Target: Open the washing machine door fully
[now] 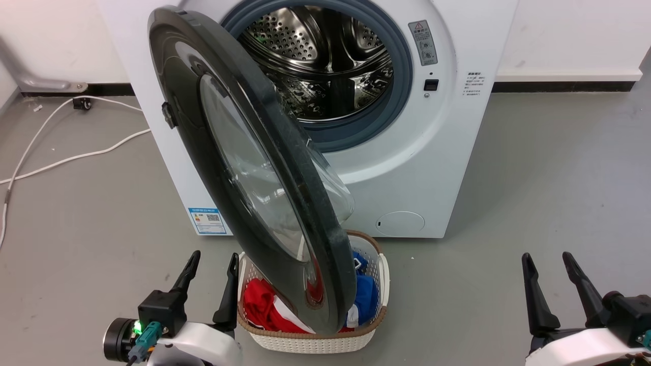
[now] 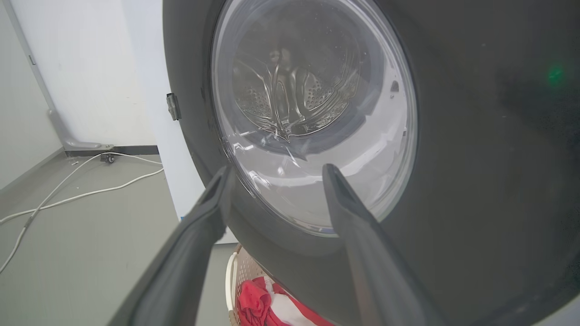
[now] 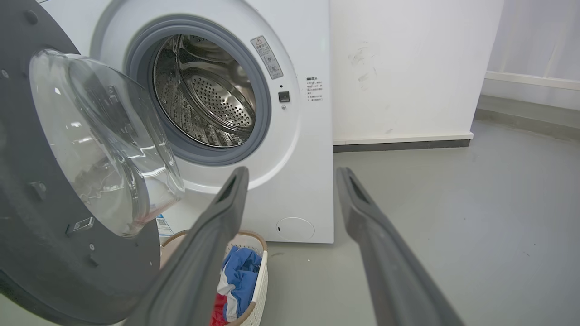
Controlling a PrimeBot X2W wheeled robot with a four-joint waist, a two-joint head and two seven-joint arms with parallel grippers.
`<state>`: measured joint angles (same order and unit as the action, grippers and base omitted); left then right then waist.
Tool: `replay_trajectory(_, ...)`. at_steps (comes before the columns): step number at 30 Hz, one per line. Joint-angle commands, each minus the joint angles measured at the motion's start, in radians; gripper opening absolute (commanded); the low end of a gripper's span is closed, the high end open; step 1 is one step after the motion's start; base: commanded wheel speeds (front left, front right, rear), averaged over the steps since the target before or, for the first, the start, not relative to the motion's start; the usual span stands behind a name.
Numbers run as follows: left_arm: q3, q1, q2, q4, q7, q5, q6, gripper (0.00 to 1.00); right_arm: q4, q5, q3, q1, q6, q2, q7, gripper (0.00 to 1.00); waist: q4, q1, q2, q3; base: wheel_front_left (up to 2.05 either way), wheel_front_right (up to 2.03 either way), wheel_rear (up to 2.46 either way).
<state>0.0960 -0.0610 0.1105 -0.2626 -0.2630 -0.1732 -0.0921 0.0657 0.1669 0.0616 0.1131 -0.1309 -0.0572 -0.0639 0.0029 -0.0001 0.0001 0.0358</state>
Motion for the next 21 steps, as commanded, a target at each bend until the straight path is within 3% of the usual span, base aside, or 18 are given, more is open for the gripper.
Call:
replay_trajectory(1, 0.002, -0.005, 0.000, 0.002, -0.002, -0.002, 0.003, 0.60, 0.005, -0.002, -0.002, 0.015, 0.000, 0.005, -0.004, 1.00, -0.001, 0.0001, -0.0001, 0.000, 0.00, 0.00, 0.00)
replay_trajectory(2, 0.002, -0.004, -0.001, 0.002, -0.002, -0.005, 0.003, 0.00, 0.005, -0.002, -0.002, 0.015, 0.000, 0.006, -0.004, 1.00, -0.002, 0.0001, -0.0001, 0.000, 0.00, 0.00, 0.00)
replay_trajectory(12, -0.003, -0.010, 0.003, 0.022, 0.008, -0.018, 0.024, 0.00, -0.003, 0.010, 0.013, 0.003, 0.000, 0.008, -0.003, 1.00, 0.006, 0.0001, -0.0001, 0.003, 0.00, 0.00, 0.00)
replay_trajectory(21, -0.006, -0.057, 0.005, 0.277, 0.022, 0.001, 0.067, 0.00, -0.002, 0.019, 0.037, -0.001, 0.000, 0.008, 0.003, 1.00, 0.037, 0.0001, -0.0001, 0.007, 0.00, 0.00, 0.00)
